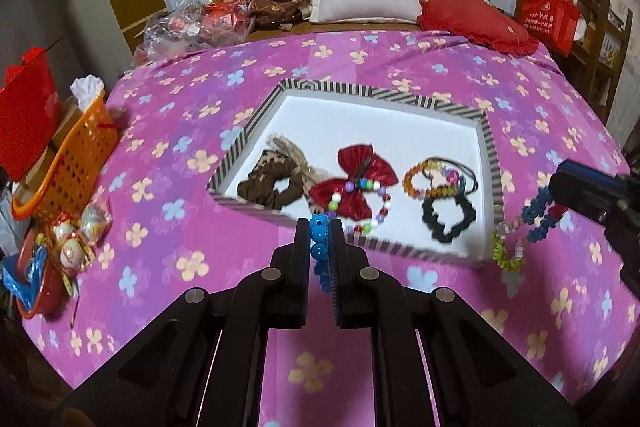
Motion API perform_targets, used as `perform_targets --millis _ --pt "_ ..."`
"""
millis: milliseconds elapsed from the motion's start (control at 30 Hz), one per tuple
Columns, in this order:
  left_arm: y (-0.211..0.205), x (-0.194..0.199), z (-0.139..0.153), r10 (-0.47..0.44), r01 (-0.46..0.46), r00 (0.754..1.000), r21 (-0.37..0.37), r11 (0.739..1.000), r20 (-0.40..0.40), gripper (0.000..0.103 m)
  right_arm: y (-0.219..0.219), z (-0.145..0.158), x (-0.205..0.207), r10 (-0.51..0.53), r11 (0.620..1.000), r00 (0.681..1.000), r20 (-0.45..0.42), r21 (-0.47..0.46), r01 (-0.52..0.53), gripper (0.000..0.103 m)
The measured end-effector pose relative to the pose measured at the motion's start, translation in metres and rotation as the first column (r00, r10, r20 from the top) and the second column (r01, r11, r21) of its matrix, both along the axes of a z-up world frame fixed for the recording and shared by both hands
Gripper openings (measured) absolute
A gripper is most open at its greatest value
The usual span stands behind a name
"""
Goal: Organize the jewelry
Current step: 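Carry both bracelets into the tray with the left and right grippers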
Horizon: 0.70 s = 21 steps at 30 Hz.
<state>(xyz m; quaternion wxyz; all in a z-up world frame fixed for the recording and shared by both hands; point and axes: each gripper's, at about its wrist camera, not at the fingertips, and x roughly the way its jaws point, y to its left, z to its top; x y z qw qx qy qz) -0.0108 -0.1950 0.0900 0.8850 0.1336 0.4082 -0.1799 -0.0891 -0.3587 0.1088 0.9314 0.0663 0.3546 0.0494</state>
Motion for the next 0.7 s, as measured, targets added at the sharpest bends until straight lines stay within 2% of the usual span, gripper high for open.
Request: perform_targets --millis 300,700 --pt "-0.027 0.030 0.002 0.004 -0.004 1.000 -0.014 1.000 -0.003 0.007 -0.008 -0.011 0.036 -0.014 1.000 1.000 -0.024 0.028 0.015 0.012" --pt "-0.047 0.065 -0.032 0.032 -0.031 0.999 0.024 0.999 -0.025 0.007 -0.009 -0.042 0.073 -0.017 0.995 0.998 -0.062 0.094 0.023 0.012"
